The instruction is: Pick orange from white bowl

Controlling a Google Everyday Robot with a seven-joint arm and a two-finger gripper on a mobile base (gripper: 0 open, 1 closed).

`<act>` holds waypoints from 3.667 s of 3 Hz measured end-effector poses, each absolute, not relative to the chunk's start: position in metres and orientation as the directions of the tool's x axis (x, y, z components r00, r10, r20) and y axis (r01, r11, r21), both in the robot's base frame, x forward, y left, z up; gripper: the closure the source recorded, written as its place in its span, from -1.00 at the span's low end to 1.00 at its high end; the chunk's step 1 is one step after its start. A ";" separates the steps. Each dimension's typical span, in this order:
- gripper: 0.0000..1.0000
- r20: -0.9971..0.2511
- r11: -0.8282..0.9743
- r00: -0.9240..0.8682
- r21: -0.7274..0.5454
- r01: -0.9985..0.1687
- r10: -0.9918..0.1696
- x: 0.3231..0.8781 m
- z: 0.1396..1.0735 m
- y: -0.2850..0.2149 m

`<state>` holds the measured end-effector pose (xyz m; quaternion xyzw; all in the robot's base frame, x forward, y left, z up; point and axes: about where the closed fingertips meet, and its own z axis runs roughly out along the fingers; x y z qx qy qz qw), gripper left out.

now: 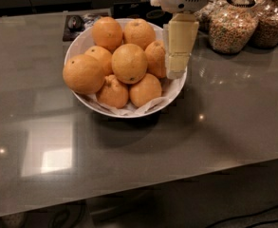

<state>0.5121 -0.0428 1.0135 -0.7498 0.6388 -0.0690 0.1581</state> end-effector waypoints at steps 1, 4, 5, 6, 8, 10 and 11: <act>-1.00 -0.110 -0.130 0.172 -0.317 -0.940 -0.979 0.523 1.008 -0.038; -0.46 -0.133 -0.168 0.202 -0.229 -0.959 -0.970 0.564 0.970 -0.009; -0.62 -0.152 -0.187 0.216 -0.184 -0.965 -0.965 0.567 0.955 0.000; -0.68 -0.156 -0.191 0.219 -0.175 -0.966 -0.963 0.565 0.954 0.002; -0.32 -0.192 -0.217 0.231 -0.093 -0.972 -0.954 0.555 0.930 0.023; -0.07 -0.205 -0.227 0.235 -0.061 -0.972 -0.950 0.550 0.919 0.030; 0.39 -0.205 -0.227 0.235 -0.061 -0.972 -0.950 0.550 0.919 0.030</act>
Offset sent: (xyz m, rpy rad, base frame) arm 0.0432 0.0221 -0.0339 -0.0372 0.1085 0.0250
